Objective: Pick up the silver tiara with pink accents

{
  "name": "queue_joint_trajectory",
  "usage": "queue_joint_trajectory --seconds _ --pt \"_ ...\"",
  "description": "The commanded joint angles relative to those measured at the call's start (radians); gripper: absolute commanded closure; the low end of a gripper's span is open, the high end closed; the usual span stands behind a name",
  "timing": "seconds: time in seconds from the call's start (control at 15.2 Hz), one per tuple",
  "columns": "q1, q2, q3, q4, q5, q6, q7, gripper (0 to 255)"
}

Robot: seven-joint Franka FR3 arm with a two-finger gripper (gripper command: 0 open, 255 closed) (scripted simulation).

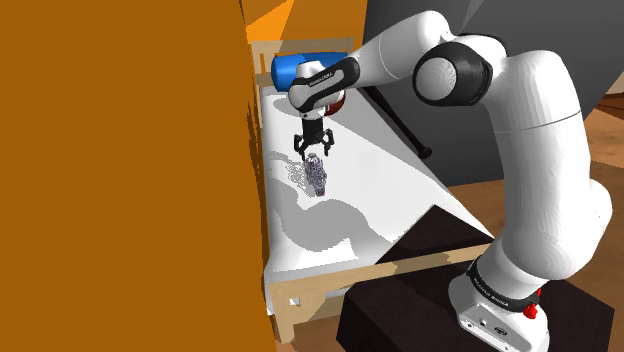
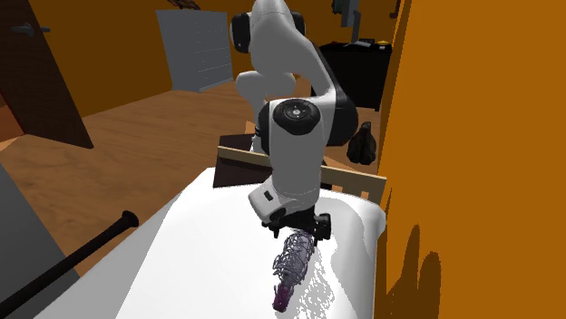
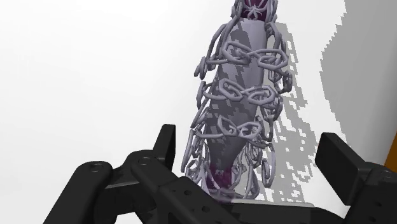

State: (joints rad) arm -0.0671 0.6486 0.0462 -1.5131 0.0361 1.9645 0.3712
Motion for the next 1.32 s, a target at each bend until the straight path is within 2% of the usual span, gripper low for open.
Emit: queue_joint_trajectory --seconds 0.0,0.33,0.4,0.99,1.25 --pt "0.0 0.015 0.0 -0.005 0.0 0.02 0.0 0" --pt "0.001 0.042 -0.001 -0.011 0.0 0.053 -0.001 0" --pt "0.0 0.044 -0.001 -0.01 -0.001 0.054 -0.002 255" --pt "0.001 0.042 -0.001 -0.011 0.0 0.053 -0.001 255" --pt "0.0 0.012 0.0 -0.004 0.0 0.017 0.0 255"
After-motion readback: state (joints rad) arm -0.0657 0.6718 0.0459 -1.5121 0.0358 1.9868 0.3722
